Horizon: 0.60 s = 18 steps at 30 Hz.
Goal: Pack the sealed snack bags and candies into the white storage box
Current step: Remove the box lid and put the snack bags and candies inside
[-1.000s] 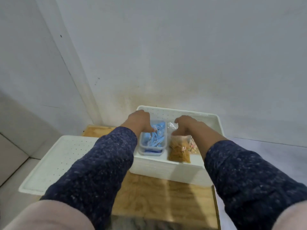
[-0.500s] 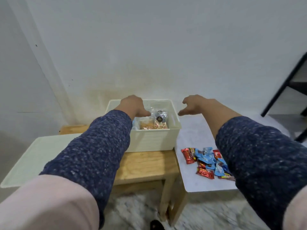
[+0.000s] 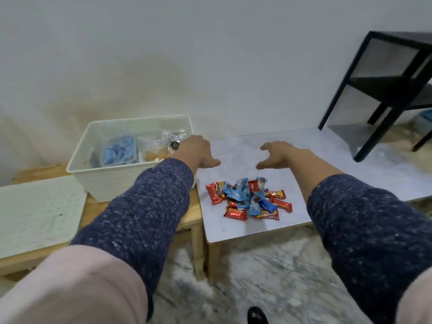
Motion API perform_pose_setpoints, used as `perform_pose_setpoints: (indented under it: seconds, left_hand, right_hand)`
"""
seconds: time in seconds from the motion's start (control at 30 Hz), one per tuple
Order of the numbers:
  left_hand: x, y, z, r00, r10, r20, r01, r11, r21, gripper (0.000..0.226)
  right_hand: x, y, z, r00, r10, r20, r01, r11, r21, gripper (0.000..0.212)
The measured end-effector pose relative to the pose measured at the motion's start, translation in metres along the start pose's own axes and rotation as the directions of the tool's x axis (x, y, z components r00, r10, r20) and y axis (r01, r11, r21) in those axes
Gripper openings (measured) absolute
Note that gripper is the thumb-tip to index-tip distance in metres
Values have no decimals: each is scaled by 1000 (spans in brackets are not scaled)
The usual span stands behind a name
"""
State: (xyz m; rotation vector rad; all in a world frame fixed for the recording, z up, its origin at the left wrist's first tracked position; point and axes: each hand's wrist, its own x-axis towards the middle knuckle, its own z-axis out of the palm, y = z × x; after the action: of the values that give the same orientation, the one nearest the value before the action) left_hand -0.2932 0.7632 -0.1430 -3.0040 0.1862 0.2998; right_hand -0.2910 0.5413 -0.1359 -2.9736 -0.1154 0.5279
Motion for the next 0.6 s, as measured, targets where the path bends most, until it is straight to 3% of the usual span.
perform_pose_setpoints:
  seconds: [0.17, 0.33, 0.47, 0.6]
  left_hand:
    - [28, 60, 63, 989, -10, 150, 34, 987, -159, 82]
    - [46, 103, 137, 954, -31, 299, 152, 907, -393, 113]
    - [52, 124, 171, 937, -62, 345, 211, 885, -414, 128]
    - [62, 131, 190, 952, -99, 289, 209, 899, -383, 116]
  right_hand:
    - [37, 51, 52, 990, -55, 130, 51, 998, 35, 91]
    - [65, 90, 108, 961, -113, 254, 87, 990, 110, 122]
    - [87, 101, 148, 933, -214, 288, 193, 976, 101, 134]
    - [102, 100, 173, 919, -260, 298, 251, 966, 69, 125]
